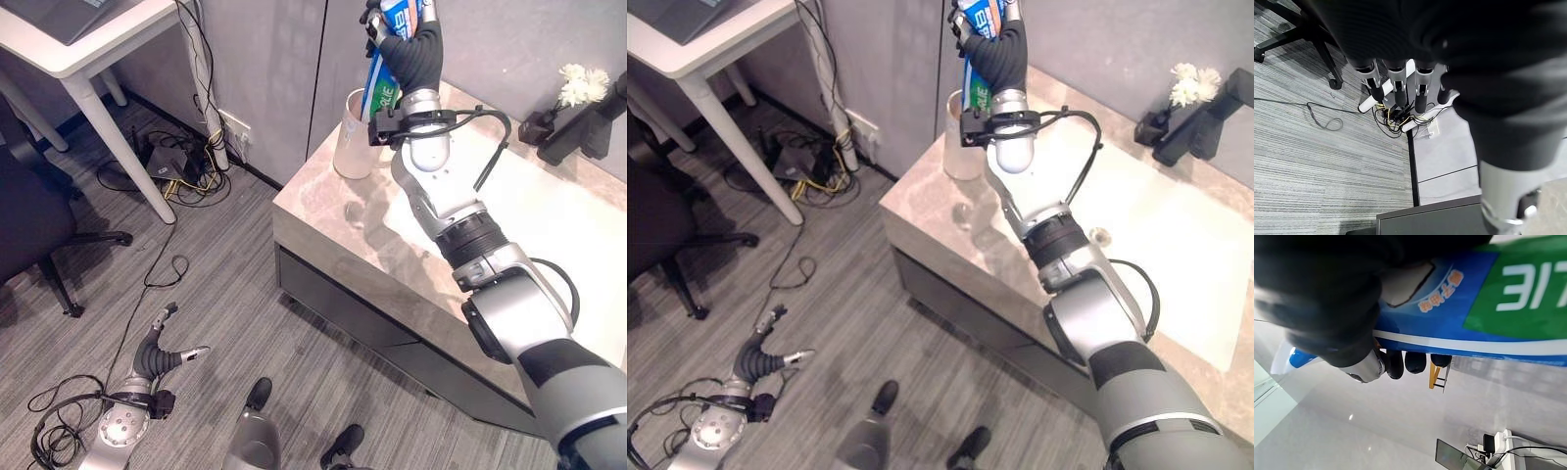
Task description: Put brush and paste in cup on sink, flatten towel.
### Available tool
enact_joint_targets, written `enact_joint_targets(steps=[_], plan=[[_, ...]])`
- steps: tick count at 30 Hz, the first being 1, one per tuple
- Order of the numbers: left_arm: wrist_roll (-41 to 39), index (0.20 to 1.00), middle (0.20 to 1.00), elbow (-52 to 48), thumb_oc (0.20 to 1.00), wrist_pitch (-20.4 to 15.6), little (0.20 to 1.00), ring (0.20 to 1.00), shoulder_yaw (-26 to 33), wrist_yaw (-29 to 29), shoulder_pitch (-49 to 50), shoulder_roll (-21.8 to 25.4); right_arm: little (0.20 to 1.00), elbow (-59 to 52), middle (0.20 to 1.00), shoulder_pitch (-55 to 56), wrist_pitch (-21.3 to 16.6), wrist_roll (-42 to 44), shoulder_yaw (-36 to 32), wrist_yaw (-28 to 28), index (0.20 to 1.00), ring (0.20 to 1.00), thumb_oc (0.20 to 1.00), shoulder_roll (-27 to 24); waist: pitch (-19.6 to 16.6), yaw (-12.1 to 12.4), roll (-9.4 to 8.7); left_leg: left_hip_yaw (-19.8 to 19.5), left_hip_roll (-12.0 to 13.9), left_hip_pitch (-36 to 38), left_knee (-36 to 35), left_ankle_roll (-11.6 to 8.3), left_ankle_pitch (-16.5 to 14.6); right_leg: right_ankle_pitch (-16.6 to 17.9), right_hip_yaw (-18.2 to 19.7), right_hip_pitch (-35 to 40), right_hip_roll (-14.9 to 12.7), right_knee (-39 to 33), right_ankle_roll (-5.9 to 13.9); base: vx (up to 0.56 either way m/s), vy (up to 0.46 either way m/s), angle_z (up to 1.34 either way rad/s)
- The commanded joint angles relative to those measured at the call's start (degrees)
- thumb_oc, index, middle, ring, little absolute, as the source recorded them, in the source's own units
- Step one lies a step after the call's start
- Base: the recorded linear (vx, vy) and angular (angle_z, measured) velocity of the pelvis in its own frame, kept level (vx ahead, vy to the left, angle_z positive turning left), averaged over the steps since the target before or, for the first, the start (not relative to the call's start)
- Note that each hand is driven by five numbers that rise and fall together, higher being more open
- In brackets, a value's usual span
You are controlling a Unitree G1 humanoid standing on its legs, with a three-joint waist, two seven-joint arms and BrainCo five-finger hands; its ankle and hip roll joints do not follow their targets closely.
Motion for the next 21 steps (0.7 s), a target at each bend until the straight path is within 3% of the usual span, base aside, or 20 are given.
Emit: enact_joint_targets(steps=[1, 5, 7, 10, 11, 12, 13, 21], plan=[[1.4, 1.000, 1.000, -2.0, 1.000, -2.6, 1.000, 1.000, -1.5, 1.4, -1.2, 2.9, 0.200, 0.5, 0.200, -6.8, -2.0, -0.2, 0.5, -1.0, 0.200, 0.200, 0.200, -4.0, 1.8, 2.6, -1.92, -4.3, -3.4, 1.9, -4.5, 4.40, 2.3, 3.8, 2.0, 8.3, -4.6, 0.3, 6.27, -0.01, -0.009, -0.08], [1.5, 1.000, 1.000, -1.9, 1.000, -2.6, 1.000, 1.000, -1.6, 1.7, -1.3, 2.9, 0.200, 2.4, 0.200, -7.0, -1.8, 0.3, 0.5, -0.9, 0.200, 0.200, 0.200, -3.0, 2.0, 2.6, -2.00, -4.0, -3.4, 1.8, -4.3, 4.53, 2.2, 3.8, 2.4, 8.1, -4.6, 0.3, 6.21, 0.00, -0.005, -0.03], [1.4, 1.000, 1.000, -1.8, 1.000, -2.6, 1.000, 1.000, -1.8, 1.7, -1.4, 2.9, 0.351, 3.2, 0.351, -7.3, -1.8, 0.7, 0.4, -0.7, 0.351, 0.351, 0.351, -2.2, 2.1, 2.6, -2.11, -3.9, -3.3, 1.6, -4.2, 4.62, 2.1, 3.8, 2.6, 7.9, -4.4, 0.3, 6.21, 0.00, 0.000, 0.00], [1.3, 1.000, 1.000, -1.7, 1.000, -2.7, 1.000, 1.000, -1.8, 1.8, -1.4, 2.9, 0.482, 3.7, 0.482, -7.4, -1.7, 0.9, 0.3, -0.8, 0.482, 0.482, 0.482, -1.9, 2.1, 2.6, -2.18, -3.9, -3.3, 1.6, -4.1, 4.63, 2.1, 3.9, 2.6, 7.8, -4.4, 0.3, 6.20, 0.00, 0.000, 0.00], [1.0, 1.000, 1.000, -1.7, 1.000, -2.7, 1.000, 1.000, -1.8, 1.8, -1.5, 3.0, 0.564, 4.1, 0.564, -7.6, -1.6, 0.9, 0.5, -0.7, 0.564, 0.564, 0.564, -1.4, 2.2, 2.5, -2.37, -3.7, -3.2, 1.5, -4.0, 4.68, 2.1, 3.9, 3.0, 7.6, -4.3, 0.3, 6.16, 0.00, 0.000, 0.00], [1.0, 1.000, 1.000, -1.8, 1.000, -2.7, 1.000, 1.000, -1.9, 1.7, -1.6, 3.1, 0.821, 4.5, 0.821, -7.8, -1.5, 0.9, 0.6, -0.8, 0.821, 0.821, 0.821, -0.9, 2.3, 2.5, -2.52, -3.7, -3.1, 1.4, -3.9, 4.71, 2.0, 3.9, 3.1, 7.5, -4.3, 0.3, 6.12, -0.02, -0.007, -0.06], [1.1, 1.000, 1.000, -1.7, 1.000, -2.6, 1.000, 1.000, -1.9, 1.7, -1.6, 3.2, 1.000, 4.6, 1.000, -7.8, -1.4, 0.8, 0.6, -0.8, 1.000, 1.000, 1.000, -0.6, 2.4, 2.5, -2.58, -3.7, -3.1, 1.4, -3.9, 4.72, 2.0, 3.9, 3.0, 7.5, -4.3, 0.3, 6.12, -0.02, -0.007, -0.09], [1.6, 1.000, 1.000, -1.1, 1.000, -2.3, 1.000, 1.000, -1.8, 2.0, -1.7, 3.4, 1.000, 3.0, 1.000, -7.1, -1.3, -0.8, 0.1, -2.1, 1.000, 1.000, 1.000, 0.3, 2.6, 2.7, -3.05, -3.7, -2.9, 1.2, -3.8, 4.79, 2.4, 3.9, 3.4, 7.1, -4.2, 0.3, 6.02, -0.01, 0.000, -0.01]])
